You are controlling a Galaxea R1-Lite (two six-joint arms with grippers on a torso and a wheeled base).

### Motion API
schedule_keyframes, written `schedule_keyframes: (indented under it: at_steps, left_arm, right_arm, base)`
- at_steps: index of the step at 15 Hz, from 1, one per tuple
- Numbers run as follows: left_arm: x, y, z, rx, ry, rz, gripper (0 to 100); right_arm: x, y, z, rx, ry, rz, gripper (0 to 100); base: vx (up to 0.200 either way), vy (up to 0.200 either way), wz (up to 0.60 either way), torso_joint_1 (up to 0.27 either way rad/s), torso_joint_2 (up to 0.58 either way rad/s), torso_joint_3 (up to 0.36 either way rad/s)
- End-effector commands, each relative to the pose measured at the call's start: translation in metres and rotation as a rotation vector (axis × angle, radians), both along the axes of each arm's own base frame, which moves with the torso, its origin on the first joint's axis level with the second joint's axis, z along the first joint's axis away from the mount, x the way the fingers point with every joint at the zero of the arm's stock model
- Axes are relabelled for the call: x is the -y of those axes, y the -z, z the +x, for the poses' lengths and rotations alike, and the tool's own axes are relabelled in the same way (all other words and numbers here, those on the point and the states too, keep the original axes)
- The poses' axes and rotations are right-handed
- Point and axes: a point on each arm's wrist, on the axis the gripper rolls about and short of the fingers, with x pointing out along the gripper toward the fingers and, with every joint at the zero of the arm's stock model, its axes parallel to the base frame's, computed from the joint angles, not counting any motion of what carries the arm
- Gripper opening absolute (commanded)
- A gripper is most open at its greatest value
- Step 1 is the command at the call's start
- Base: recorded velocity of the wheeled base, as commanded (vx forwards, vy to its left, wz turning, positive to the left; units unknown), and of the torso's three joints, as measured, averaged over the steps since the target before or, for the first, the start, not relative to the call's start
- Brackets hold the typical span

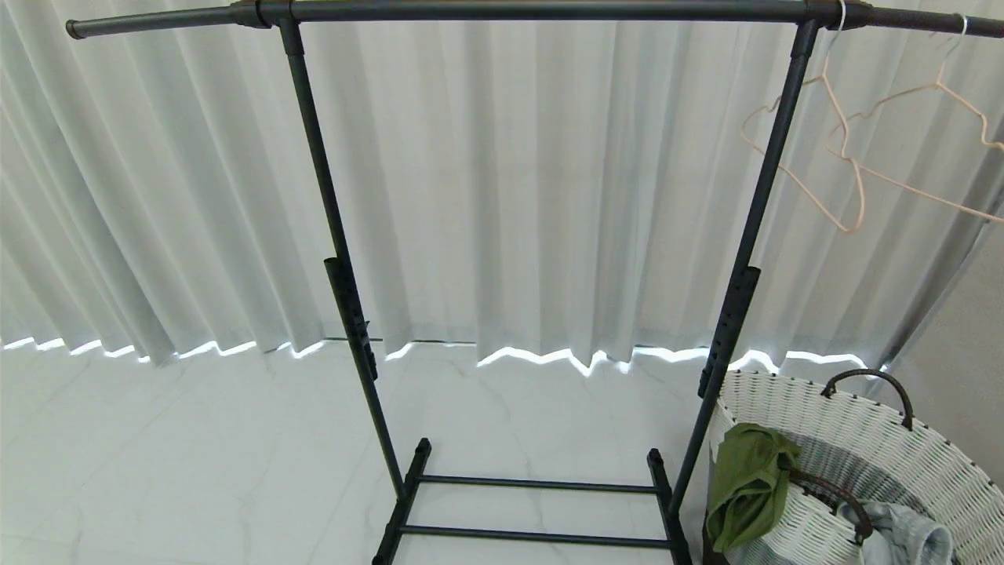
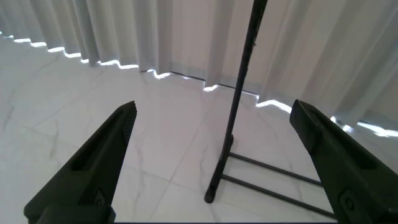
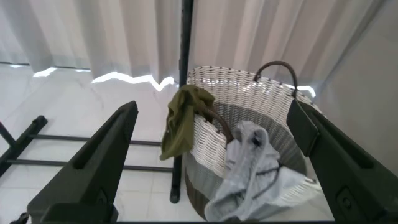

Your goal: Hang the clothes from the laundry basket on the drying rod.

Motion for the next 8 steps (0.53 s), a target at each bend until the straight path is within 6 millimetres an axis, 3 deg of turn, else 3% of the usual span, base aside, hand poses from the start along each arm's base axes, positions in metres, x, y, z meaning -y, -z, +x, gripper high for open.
schedule_keyframes:
  at_steps: [1,6,8]
  left_arm:
    - [0.0,0.0,0.0,0.0,-0.001,-0.001,100]
    - [0.0,0.0,0.0,0.0,-0.001,-0.001,100]
    - [0.0,0.0,0.0,0.0,-0.001,-0.001,100]
  right_arm:
    - [0.0,0.0,0.0,0.0,-0.001,0.006,100]
    - [0.0,0.0,0.0,0.0,-0.001,0.003,100]
    - [0.0,0.0,0.0,0.0,-0.001,0.006,100]
  base:
    - [0.0,0.0,0.0,0.0,0.0,0.0]
    - [0.0,0.0,0.0,0.0,0.0,0.0]
    - [0.0,0.0,-0.6,-0.002,0.0,0.005]
